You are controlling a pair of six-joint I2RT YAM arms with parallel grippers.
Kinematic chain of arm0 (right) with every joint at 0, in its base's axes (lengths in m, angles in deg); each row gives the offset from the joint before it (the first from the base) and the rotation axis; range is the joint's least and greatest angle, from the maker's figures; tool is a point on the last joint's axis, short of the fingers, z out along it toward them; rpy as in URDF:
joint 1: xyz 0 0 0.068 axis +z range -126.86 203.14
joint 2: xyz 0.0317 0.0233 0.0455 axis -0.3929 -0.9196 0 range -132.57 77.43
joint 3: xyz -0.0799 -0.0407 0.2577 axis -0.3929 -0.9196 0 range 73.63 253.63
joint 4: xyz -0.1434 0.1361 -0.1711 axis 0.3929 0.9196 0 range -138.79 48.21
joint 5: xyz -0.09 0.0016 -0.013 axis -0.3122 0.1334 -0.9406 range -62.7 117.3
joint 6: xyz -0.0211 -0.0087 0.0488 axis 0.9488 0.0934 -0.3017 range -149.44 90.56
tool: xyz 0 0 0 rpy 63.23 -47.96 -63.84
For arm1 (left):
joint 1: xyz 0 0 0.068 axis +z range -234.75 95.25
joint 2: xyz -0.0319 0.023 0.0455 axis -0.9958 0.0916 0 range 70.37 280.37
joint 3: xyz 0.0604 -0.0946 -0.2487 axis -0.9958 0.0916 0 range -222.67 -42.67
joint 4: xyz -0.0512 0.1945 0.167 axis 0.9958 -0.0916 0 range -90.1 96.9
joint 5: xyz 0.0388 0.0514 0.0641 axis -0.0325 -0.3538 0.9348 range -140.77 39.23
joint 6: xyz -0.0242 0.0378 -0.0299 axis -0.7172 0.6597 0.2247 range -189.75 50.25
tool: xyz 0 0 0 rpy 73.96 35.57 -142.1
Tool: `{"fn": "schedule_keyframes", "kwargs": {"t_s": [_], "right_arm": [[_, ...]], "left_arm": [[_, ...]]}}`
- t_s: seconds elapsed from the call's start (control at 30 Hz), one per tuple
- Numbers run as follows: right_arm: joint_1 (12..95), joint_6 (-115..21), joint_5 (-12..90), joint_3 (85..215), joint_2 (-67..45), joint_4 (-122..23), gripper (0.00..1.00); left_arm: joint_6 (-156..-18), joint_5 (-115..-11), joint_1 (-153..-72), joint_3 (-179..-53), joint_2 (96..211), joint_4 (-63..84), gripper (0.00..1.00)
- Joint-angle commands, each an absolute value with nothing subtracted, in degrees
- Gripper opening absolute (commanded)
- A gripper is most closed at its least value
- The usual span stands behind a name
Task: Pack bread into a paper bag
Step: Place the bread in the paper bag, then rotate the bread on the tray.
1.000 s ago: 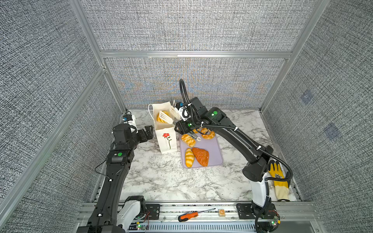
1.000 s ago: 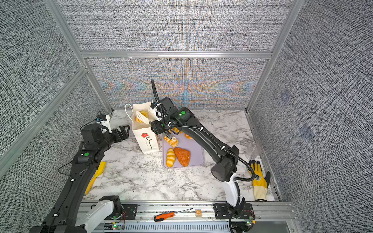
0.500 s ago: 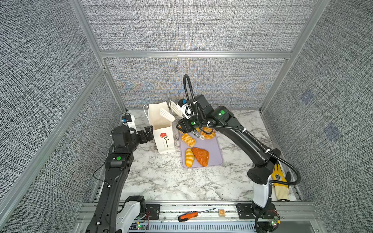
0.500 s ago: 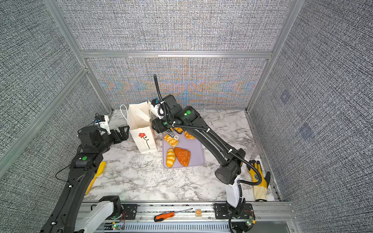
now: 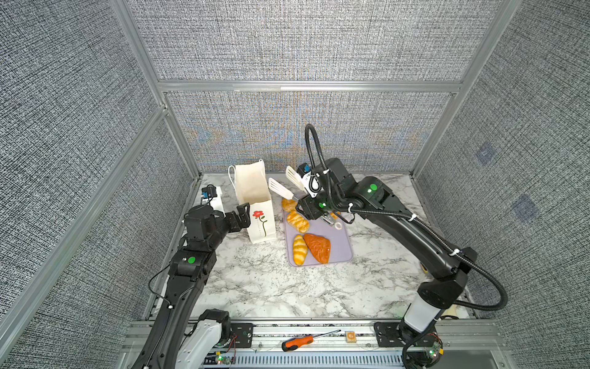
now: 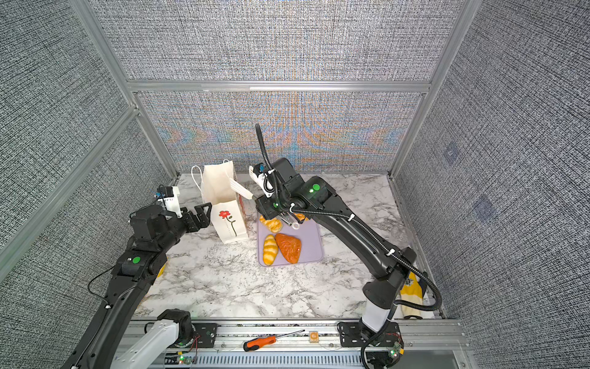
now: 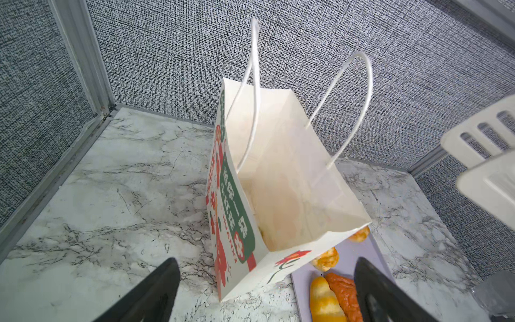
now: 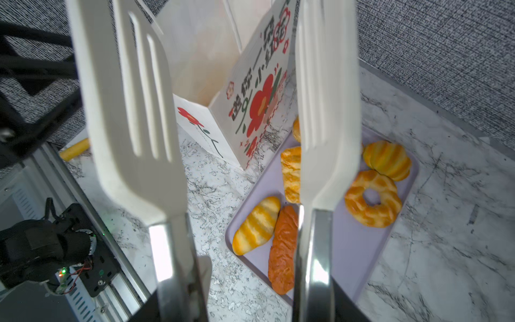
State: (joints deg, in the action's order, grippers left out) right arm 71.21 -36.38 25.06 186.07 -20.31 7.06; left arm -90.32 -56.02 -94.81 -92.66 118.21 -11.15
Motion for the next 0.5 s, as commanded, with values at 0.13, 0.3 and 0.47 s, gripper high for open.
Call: {"fn": "schedule_keyframes", "kwargs": {"t_s": [0.13, 0.3, 0.47], "right_arm": [[70.68, -39.12, 17.40, 173.10, -13.65, 6.06, 0.58], [70.60, -42.02, 15.46, 165.65, -10.29, 5.20, 0.58], [70.60, -44.08, 14.25, 161.14, -9.18, 7.18, 0.58]], "left_arm": [[-91.97, -51.72, -97.11, -90.25, 114.67, -11.02, 0.99], [-93.01, -50.78, -99.31, -88.76, 113.18, -10.90, 0.99], [-93.93, -46.78, -103.18, -87.55, 112.24, -11.38, 0.99]]}}
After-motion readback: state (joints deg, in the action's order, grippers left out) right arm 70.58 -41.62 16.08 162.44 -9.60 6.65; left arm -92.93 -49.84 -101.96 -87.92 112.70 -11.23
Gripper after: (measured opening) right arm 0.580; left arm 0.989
